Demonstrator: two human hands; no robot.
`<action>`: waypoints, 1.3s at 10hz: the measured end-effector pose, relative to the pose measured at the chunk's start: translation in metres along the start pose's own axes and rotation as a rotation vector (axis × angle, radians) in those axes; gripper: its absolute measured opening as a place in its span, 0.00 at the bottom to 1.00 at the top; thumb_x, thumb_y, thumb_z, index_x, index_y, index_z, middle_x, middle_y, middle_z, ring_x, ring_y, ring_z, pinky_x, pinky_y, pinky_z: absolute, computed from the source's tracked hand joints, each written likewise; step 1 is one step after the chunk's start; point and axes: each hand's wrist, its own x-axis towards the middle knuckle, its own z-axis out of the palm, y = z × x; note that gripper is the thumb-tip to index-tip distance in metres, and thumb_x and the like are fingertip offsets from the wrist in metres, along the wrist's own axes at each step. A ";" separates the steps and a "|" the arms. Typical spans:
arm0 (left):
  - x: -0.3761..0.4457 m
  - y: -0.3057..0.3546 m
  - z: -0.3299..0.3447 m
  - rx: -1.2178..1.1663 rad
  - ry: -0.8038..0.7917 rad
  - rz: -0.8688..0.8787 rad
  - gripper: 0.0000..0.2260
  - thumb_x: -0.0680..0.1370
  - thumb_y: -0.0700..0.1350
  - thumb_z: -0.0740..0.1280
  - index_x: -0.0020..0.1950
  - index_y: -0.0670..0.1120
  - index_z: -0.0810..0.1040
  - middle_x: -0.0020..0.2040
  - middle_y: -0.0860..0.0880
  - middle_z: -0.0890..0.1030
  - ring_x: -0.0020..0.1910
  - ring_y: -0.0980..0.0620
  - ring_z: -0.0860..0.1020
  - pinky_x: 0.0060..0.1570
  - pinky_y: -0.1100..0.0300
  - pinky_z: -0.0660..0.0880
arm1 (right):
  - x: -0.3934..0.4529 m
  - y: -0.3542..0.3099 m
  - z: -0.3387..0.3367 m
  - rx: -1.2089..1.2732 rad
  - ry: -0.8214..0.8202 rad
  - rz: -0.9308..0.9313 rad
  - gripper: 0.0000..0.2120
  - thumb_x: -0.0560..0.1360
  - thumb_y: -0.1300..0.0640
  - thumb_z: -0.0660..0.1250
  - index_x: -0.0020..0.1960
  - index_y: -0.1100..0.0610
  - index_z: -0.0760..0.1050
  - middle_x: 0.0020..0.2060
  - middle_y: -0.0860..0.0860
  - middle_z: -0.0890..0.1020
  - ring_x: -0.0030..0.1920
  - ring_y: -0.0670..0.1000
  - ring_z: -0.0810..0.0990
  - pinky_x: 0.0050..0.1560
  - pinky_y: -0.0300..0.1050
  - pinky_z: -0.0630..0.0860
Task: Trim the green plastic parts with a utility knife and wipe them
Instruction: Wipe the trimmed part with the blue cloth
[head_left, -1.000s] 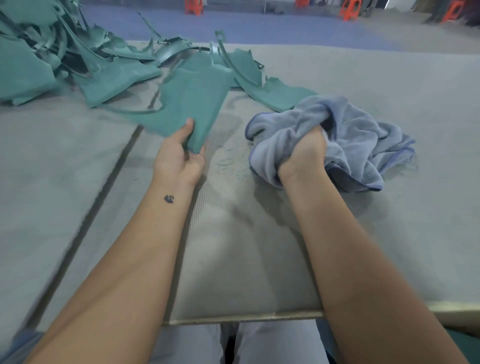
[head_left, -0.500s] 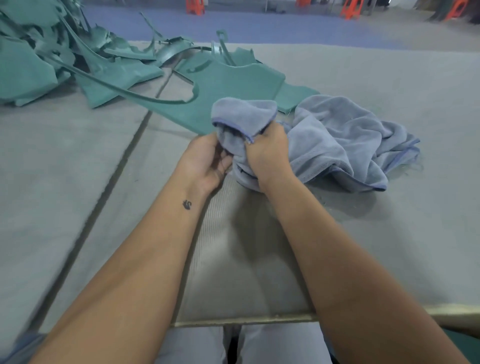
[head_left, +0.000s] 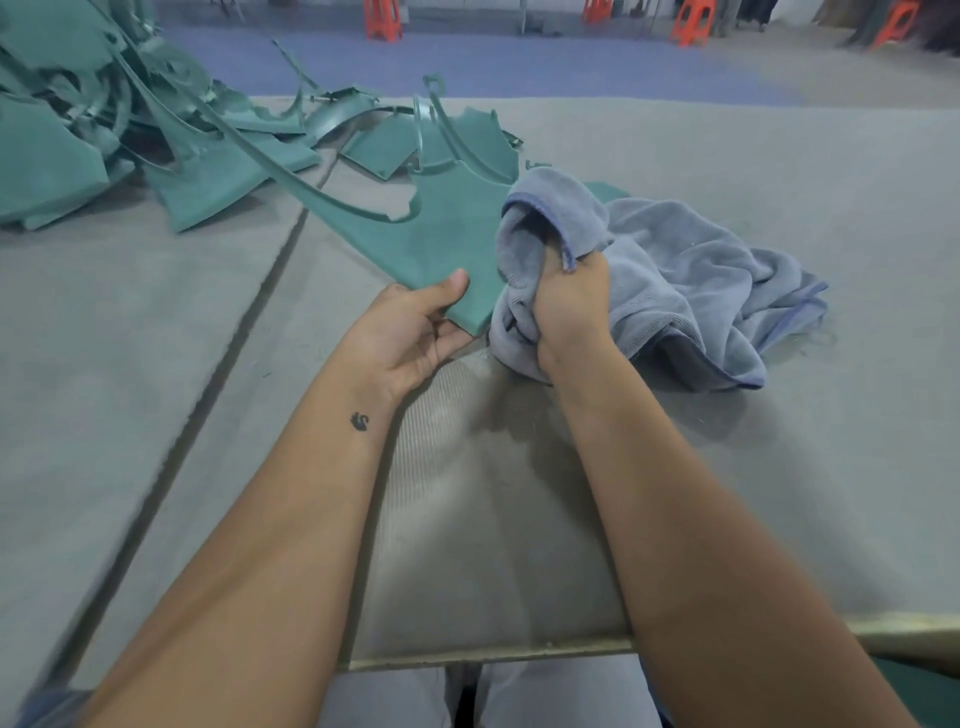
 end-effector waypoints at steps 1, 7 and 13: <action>0.000 -0.002 0.002 0.016 0.021 0.003 0.05 0.80 0.36 0.63 0.52 0.42 0.78 0.41 0.47 0.86 0.38 0.52 0.84 0.34 0.61 0.80 | 0.006 0.001 0.001 0.085 0.036 0.076 0.14 0.80 0.58 0.62 0.37 0.49 0.65 0.34 0.45 0.72 0.27 0.37 0.74 0.37 0.37 0.71; -0.014 0.008 0.004 -0.308 -0.143 -0.034 0.12 0.71 0.39 0.63 0.53 0.39 0.76 0.41 0.43 0.84 0.31 0.50 0.82 0.25 0.64 0.76 | -0.008 0.022 0.014 -0.939 -0.302 -0.344 0.07 0.70 0.58 0.67 0.47 0.54 0.79 0.42 0.49 0.81 0.48 0.51 0.78 0.39 0.40 0.71; 0.009 0.004 -0.004 -0.315 0.119 0.077 0.05 0.78 0.44 0.67 0.54 0.48 0.75 0.47 0.45 0.85 0.48 0.46 0.84 0.39 0.53 0.82 | 0.004 -0.007 -0.011 0.365 -0.139 0.157 0.03 0.76 0.65 0.63 0.44 0.59 0.73 0.40 0.57 0.78 0.41 0.54 0.76 0.38 0.48 0.73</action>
